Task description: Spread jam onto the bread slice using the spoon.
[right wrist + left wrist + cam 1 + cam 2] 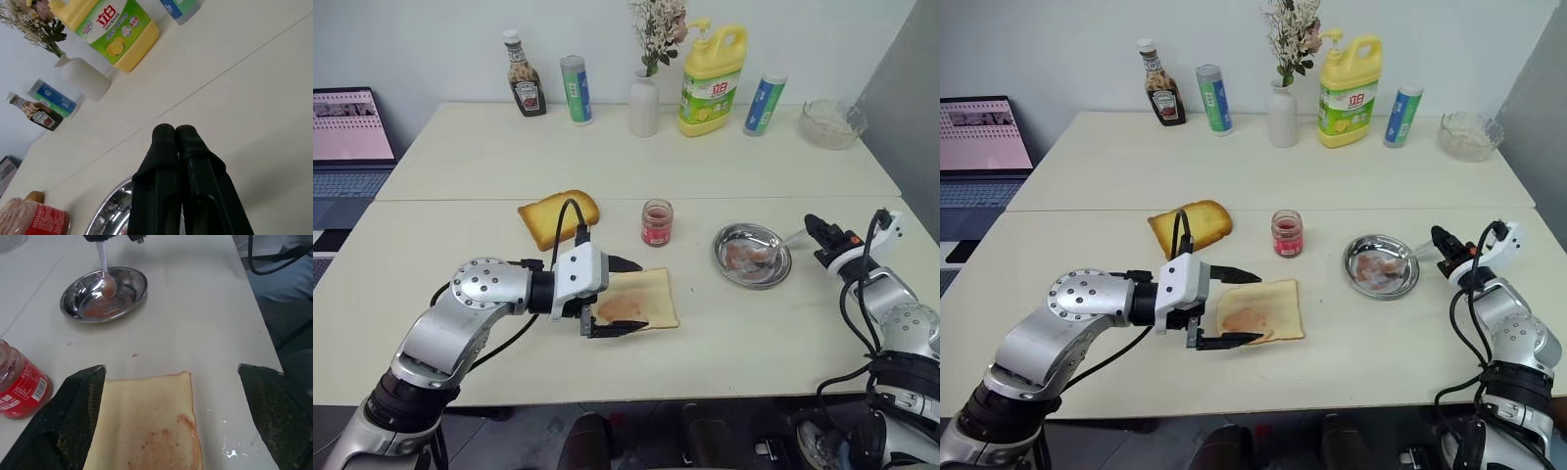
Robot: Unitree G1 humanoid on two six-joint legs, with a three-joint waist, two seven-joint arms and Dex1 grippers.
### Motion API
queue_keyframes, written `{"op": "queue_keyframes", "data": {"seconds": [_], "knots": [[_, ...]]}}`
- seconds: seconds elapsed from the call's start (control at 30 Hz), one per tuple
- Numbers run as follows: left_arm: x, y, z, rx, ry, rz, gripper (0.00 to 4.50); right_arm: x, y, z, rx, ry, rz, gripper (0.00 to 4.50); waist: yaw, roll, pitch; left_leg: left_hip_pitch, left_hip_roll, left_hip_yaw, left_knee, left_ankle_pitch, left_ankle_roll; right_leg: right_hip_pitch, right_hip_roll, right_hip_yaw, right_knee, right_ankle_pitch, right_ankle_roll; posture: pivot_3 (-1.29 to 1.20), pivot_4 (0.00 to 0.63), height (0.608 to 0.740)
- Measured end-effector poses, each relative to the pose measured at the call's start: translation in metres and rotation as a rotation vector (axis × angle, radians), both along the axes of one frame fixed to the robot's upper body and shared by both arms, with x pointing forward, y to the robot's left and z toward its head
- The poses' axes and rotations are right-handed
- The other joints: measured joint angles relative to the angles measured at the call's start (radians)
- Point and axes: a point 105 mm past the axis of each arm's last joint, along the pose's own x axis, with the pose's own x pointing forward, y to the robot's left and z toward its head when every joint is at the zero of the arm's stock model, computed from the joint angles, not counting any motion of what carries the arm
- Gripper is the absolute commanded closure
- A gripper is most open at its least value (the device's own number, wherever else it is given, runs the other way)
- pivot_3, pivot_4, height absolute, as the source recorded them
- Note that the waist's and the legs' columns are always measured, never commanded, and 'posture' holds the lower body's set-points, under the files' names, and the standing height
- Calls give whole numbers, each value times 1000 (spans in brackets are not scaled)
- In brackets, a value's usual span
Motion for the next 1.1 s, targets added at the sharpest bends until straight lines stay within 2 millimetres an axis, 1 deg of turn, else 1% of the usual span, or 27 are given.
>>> {"op": "queue_keyframes", "data": {"seconds": [0.13,0.27,0.3,0.37,0.53,0.6,0.63,0.67,0.73,0.93,1.1], "knots": [[4,-5,3,-43,-3,19,0,2,-2,0,-6,0,1,4443,0,0,0,0,0,0,0,0,0,0,0,0,0,0,0,0,150,740],[7,-3,3,-48,5,43,0,2,-3,0,-14,-2,2,4443,0,0,0,0,0,-1,0,0,0,1,0,0,0,0,0,0,150,740],[8,-3,3,-49,4,47,0,2,-4,0,-16,-2,0,4252,0,0,0,0,0,-1,0,0,0,1,0,0,0,0,0,0,150,740],[9,-4,6,-54,-1,46,0,2,-6,-2,-20,5,-6,3807,1,0,0,0,0,-1,0,0,0,1,0,0,0,0,0,0,150,740],[10,-7,8,-63,-2,43,0,2,-9,-7,-44,24,-22,2198,1,0,0,0,0,0,0,0,0,1,0,0,0,0,0,0,150,740],[10,-7,8,-63,-2,42,0,1,-10,-7,-56,23,-24,1390,1,0,0,0,0,0,0,0,0,1,0,0,0,0,0,0,150,740],[10,-7,8,-63,-3,42,0,0,-12,-8,-70,25,-26,1103,1,0,0,0,0,0,0,0,0,1,0,0,0,0,0,0,150,740],[10,-7,9,-63,-3,42,0,-2,-13,-10,-84,28,-29,680,2,0,0,0,0,-1,0,0,0,1,0,0,0,0,0,0,150,740],[11,-7,9,-63,-3,42,0,-5,-13,-13,-128,35,-31,32,2,0,0,0,0,0,0,0,0,1,0,0,0,0,0,0,150,740],[12,-6,8,-63,1,47,0,-15,-3,-10,-315,-3,33,32,4,0,0,1,0,-1,0,0,0,1,0,0,0,0,0,0,150,740],[12,-6,8,-62,1,47,0,-19,10,-1,-399,-67,100,32,3,0,0,1,0,-1,0,0,0,1,0,0,0,0,0,0,150,740]]}}
